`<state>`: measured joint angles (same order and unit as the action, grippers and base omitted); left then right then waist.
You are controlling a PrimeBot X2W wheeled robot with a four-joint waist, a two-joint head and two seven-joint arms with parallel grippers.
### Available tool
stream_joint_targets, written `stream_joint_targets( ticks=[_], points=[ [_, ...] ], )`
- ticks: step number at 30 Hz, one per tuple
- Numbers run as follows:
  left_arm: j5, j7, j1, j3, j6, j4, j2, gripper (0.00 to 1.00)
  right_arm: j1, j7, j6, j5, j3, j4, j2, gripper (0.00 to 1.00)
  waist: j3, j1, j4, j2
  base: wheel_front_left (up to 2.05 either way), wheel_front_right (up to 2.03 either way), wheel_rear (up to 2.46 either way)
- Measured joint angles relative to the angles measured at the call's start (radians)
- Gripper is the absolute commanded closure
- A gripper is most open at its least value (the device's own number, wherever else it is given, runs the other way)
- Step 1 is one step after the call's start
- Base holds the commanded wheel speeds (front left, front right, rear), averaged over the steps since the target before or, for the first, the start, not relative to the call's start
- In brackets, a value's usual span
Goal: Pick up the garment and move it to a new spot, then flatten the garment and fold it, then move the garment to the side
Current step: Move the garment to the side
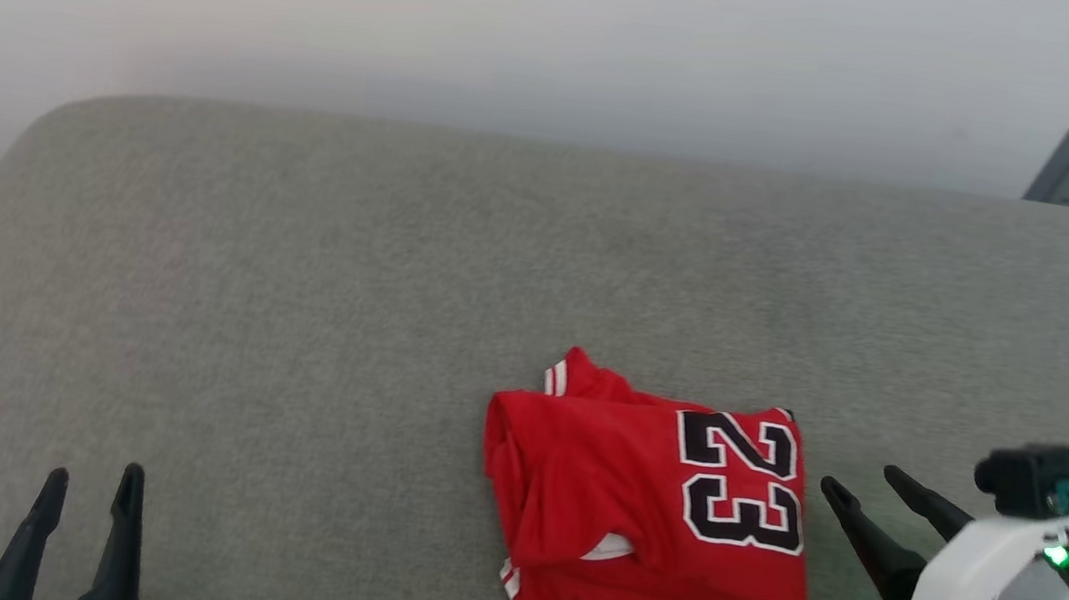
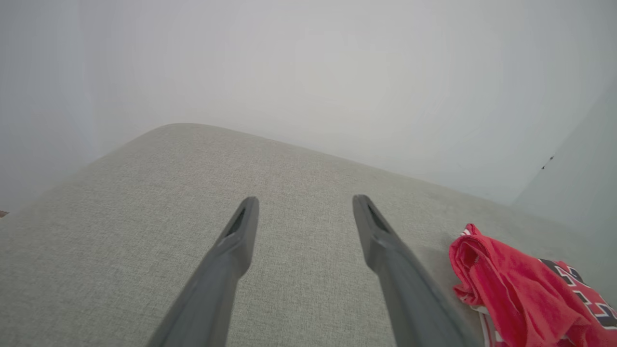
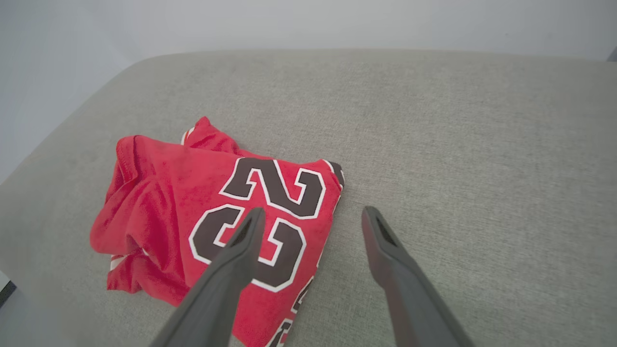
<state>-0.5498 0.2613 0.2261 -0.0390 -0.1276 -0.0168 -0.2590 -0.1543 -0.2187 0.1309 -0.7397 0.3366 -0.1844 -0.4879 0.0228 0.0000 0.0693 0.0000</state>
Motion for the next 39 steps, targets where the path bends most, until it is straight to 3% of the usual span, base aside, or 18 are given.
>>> stream_joint_targets(
  ticks=[14,25,26,27,28,39],
  points=[
    [-0.023,0.000,-0.075,0.071,0.000,-0.029,-0.016,0.00,-0.159,-0.411,0.000,-0.080,0.089,-0.092,-0.069,0.00,0.087,0.0000,0.096,0.0000,0.00,0.00,0.00],
    [-0.041,0.000,-0.142,0.119,0.000,-0.046,-0.013,0.00,-0.287,-0.647,0.000,-0.139,0.143,-0.230,-0.017,0.02,0.147,0.0000,0.128,0.0000,0.00,0.00,0.00],
    [-0.042,0.000,-0.150,0.127,0.000,-0.049,-0.014,0.00,-0.297,-0.656,0.000,-0.140,0.151,-0.236,-0.017,0.50,0.151,0.0000,0.129,0.0000,0.00,0.00,0.00],
    [-0.041,0.000,-0.157,0.136,0.000,-0.053,-0.018,0.00,-0.305,-0.662,0.000,-0.142,0.160,-0.235,-0.017,0.80,0.155,0.0000,0.130,0.0000,0.00,0.00,0.00],
    [-0.040,0.000,-0.165,0.142,0.000,-0.054,-0.019,0.00,-0.310,-0.663,0.000,-0.148,0.166,-0.234,-0.017,1.00,0.159,0.0000,0.131,0.0000,0.00,0.00,0.00],
    [-0.029,0.000,-0.231,0.145,0.000,-0.048,-0.022,0.00,-0.356,-0.600,0.003,-0.150,0.176,-0.176,-0.069,1.00,0.189,0.0000,0.092,0.0000,0.00,0.00,0.00]
  ],
)
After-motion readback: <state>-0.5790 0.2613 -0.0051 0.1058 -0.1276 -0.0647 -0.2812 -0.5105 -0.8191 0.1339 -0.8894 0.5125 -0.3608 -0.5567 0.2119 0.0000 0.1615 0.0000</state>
